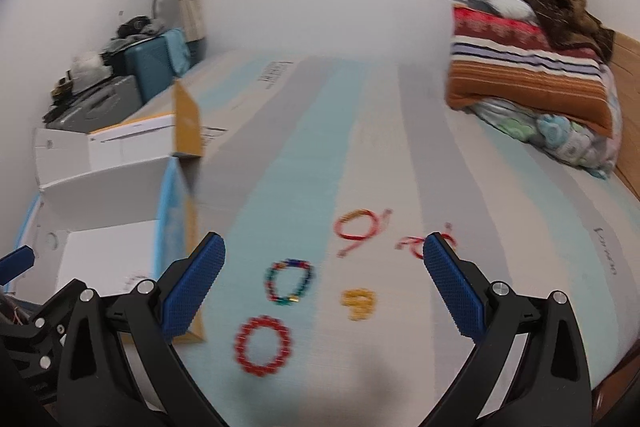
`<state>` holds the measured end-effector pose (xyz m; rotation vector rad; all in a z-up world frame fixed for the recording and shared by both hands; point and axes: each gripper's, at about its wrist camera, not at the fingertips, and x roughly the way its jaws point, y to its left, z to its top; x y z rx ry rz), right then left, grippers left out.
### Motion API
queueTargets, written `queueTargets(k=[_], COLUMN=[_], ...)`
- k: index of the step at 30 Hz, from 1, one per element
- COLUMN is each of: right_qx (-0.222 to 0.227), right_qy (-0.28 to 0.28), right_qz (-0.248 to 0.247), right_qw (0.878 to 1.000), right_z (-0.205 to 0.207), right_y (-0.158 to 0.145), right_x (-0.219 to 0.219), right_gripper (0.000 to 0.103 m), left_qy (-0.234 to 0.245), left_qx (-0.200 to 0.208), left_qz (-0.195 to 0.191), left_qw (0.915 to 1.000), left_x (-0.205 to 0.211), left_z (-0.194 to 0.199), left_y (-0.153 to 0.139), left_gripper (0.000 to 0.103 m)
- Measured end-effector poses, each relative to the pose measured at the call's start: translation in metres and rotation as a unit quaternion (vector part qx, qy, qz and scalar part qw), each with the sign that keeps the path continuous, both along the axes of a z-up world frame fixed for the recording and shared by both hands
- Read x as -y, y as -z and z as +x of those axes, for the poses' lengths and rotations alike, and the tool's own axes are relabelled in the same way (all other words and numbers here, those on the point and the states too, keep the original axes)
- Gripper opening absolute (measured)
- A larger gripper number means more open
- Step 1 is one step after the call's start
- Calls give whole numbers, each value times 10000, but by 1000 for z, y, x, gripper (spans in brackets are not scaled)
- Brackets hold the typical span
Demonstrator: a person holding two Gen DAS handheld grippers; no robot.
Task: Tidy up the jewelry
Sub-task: 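Move left tool to red bead bracelet while right tool moves to pearl earrings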
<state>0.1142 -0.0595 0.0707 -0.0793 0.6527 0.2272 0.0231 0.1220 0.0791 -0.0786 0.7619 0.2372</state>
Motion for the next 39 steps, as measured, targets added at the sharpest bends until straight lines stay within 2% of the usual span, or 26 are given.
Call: queueTargets(k=[10, 18, 30, 39], right_qx=[-269, -513, -979, -1292], right_qy=[543, 787, 885, 897], right_qz=[-104, -132, -276, -288], right_qw=[9981, 9955, 9909, 9871], right_z=[24, 43, 74, 95], right_y=[30, 62, 124, 159], right_x=[80, 120, 137, 144], right_gripper=[95, 95, 95, 95], left_qy=[625, 928, 975, 968], left_qx=[-175, -622, -1209, -1603], left_qz=[-99, -133, -320, -608], left_qw=[9978, 9937, 9873, 9804], left_x=[69, 106, 115, 106], left_z=[36, 69, 98, 113], left_y=[25, 71, 137, 170], left_gripper=[97, 97, 97, 97])
